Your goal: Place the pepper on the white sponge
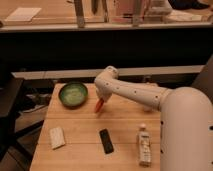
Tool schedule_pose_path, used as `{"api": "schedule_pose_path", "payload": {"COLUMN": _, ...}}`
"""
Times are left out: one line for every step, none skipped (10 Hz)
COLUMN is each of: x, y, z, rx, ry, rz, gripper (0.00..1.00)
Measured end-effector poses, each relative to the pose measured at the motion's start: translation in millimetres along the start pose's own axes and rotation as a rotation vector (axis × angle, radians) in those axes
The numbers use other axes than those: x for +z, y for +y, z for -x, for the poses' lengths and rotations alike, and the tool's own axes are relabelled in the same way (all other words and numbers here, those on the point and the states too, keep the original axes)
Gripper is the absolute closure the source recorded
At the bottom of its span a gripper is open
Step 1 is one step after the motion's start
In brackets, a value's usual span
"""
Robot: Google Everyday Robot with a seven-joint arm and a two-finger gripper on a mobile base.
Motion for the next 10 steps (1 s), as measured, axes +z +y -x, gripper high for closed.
{"api": "schedule_pose_path", "payload": {"x": 0.2, "y": -2.5, "z": 0.7, "rx": -0.009, "ry": 0.003, "rz": 0.0, "gripper": 0.96}}
{"api": "schedule_pose_path", "payload": {"x": 0.3, "y": -2.6, "z": 0.3, "rx": -0.018, "ry": 0.006, "rz": 0.0, "gripper": 0.96}}
{"api": "schedule_pose_path", "payload": {"x": 0.1, "y": -3.9, "z": 0.5, "rx": -0.029, "ry": 0.008, "rz": -0.001, "gripper": 0.96}}
{"api": "schedule_pose_path", "payload": {"x": -0.3, "y": -6.4, "z": 2.6, "rx": -0.044, "ry": 0.01, "rz": 0.0, "gripper": 0.96}}
{"api": "schedule_pose_path", "payload": {"x": -0.5, "y": -15.7, "z": 9.5, "rx": -0.07, "ry": 0.012, "rz": -0.004, "gripper": 0.96}}
{"api": "schedule_pose_path", "payload": {"x": 0.6, "y": -23.0, "z": 14.9, "rx": -0.089, "ry": 0.015, "rz": -0.006, "gripper": 0.96}}
{"api": "schedule_pose_path", "payload": {"x": 1.2, "y": -30.8, "z": 20.2, "rx": -0.106, "ry": 0.017, "rz": -0.008, "gripper": 0.96}}
{"api": "schedule_pose_path", "payload": {"x": 1.2, "y": -33.5, "z": 22.5, "rx": -0.118, "ry": 0.02, "rz": -0.009, "gripper": 0.96}}
{"api": "schedule_pose_path", "payload": {"x": 0.8, "y": -34.7, "z": 24.4, "rx": -0.139, "ry": 0.026, "rz": -0.01, "gripper": 0.96}}
{"api": "schedule_pose_path", "payload": {"x": 1.3, "y": -39.3, "z": 29.8, "rx": -0.162, "ry": 0.032, "rz": -0.008, "gripper": 0.96}}
